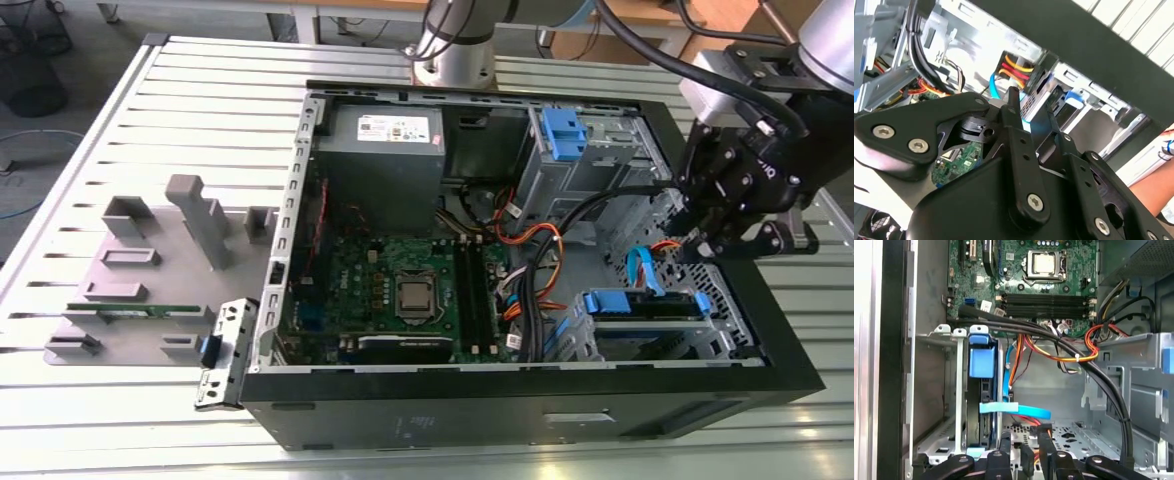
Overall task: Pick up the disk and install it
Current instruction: 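Insert the second disk wire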
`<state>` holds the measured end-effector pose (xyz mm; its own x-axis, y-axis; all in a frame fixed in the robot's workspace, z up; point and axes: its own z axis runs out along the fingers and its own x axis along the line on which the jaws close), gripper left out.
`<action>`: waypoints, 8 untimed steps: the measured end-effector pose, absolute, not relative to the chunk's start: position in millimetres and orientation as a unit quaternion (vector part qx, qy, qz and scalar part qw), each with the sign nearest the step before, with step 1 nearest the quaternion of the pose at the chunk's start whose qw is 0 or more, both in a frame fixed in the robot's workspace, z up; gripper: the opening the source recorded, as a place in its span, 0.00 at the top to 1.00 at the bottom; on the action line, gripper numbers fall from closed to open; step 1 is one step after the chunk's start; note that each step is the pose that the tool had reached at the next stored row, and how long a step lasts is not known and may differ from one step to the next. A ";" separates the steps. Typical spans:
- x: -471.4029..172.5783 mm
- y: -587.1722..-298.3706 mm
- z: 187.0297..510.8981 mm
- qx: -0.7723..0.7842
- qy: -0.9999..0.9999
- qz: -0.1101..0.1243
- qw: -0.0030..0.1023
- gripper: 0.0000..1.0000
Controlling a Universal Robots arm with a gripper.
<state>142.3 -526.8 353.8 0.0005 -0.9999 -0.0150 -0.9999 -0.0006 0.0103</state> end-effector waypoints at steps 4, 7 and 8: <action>149.1 -526.8 352.2 -0.707 0.707 0.009 0.002 0.64; 152.4 -526.8 350.4 -0.707 0.707 0.009 0.002 0.64; 152.5 -526.8 349.0 -0.707 0.707 0.009 0.002 0.64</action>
<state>152.5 -526.8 349.0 0.0003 -0.9999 -0.0149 -0.9999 -0.0005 0.0103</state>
